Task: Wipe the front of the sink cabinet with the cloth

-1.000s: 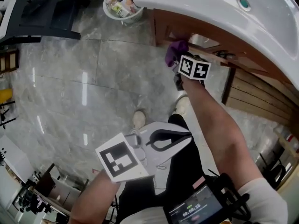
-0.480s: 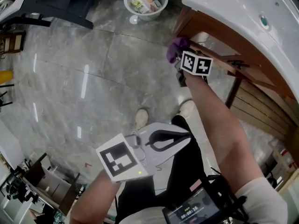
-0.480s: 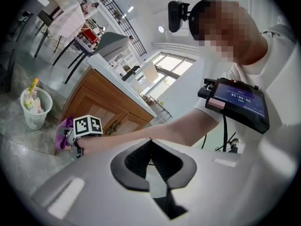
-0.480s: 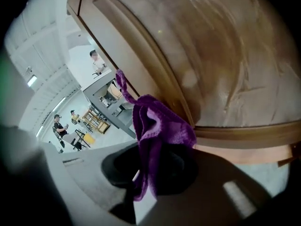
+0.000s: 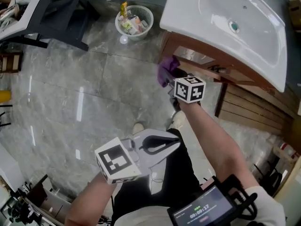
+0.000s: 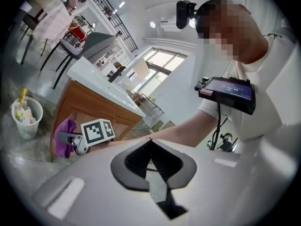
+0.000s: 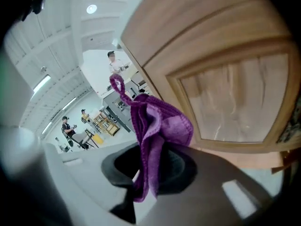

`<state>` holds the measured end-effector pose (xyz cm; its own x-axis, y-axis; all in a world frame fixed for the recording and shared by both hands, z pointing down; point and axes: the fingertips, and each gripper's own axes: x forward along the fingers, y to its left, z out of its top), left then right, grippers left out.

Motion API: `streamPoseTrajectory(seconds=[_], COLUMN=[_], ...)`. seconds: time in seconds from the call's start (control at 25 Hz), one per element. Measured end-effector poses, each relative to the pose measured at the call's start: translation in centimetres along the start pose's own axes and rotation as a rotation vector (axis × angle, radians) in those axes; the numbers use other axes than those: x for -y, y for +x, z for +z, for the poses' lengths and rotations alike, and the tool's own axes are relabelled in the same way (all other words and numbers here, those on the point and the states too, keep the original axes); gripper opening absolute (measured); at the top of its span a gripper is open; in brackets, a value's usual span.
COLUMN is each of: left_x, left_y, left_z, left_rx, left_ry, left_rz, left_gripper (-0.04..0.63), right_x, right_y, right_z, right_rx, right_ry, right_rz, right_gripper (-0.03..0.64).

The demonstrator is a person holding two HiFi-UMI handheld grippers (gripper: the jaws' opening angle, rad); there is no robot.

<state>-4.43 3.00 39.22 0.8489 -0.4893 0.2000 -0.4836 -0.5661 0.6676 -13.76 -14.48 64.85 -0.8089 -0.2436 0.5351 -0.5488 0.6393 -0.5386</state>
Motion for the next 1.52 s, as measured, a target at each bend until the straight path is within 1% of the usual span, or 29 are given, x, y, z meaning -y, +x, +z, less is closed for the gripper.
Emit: streamPoseTrajectory(seconds=[0.12,0.28,0.36,0.48,0.56,0.64,0.84,1.04,1.12,1.28,1.44,1.52], left_x=[3.4,8.1,10.2,13.6,15.7,17.7,22.2,25.7,26.2,27.4,28.4,28.8], left_y=[-0.6,-1.6,-2.2,-3.6,-4.7,-5.7,-7.9,-9.2,-9.7,-11.1,-12.2,-12.7], left_z=[1.4,3.6,5.0,7.3,8.5,9.1,11.0,11.8,12.3,12.4,12.1,11.8], left_rx=[-0.017,-0.026,-0.034,-0.023,-0.025,-0.036,-0.034,-0.027,-0.027,-0.031,-0.026,-0.035], left_ry=[0.029,0.063,0.088,0.122,0.152,0.177,0.21,0.212,0.217,0.259,0.286,0.292], left_rz=[-0.043,-0.088,-0.114,-0.153,-0.153,-0.135,-0.146,-0.156,-0.142,-0.116,-0.122,-0.129], left_gripper=[0.005,0.005,0.005,0.005,0.005,0.005,0.005,0.005,0.005,0.005,0.005,0.005], right_x=[-2.9,-6.9,-8.5,-11.1,-13.4,-16.2,-23.4,-29.9,-31.7,-35.0,-38.0,-39.3], right_y=[-5.8,-14.7,-19.2,-26.0,-30.3,-34.4,-42.7,-47.8,-48.9,-49.9,-50.5,-50.7], right_z=[1.0,2.7,3.8,5.1,5.9,6.5,9.4,10.5,10.8,11.0,11.3,11.3], right_rx=[0.005,0.035,0.06,0.103,0.144,0.182,0.289,0.364,0.391,0.415,0.432,0.441], right_ry=[-0.037,-0.055,-0.077,-0.107,-0.098,-0.09,-0.17,-0.232,-0.245,-0.304,-0.371,-0.383], right_rz=[-0.006,-0.02,-0.042,-0.095,-0.12,-0.137,-0.18,-0.182,-0.188,-0.187,-0.185,-0.188], right_gripper=[0.078,0.078,0.078,0.078,0.078,0.078,0.078,0.078,0.078,0.078,0.078,0.078])
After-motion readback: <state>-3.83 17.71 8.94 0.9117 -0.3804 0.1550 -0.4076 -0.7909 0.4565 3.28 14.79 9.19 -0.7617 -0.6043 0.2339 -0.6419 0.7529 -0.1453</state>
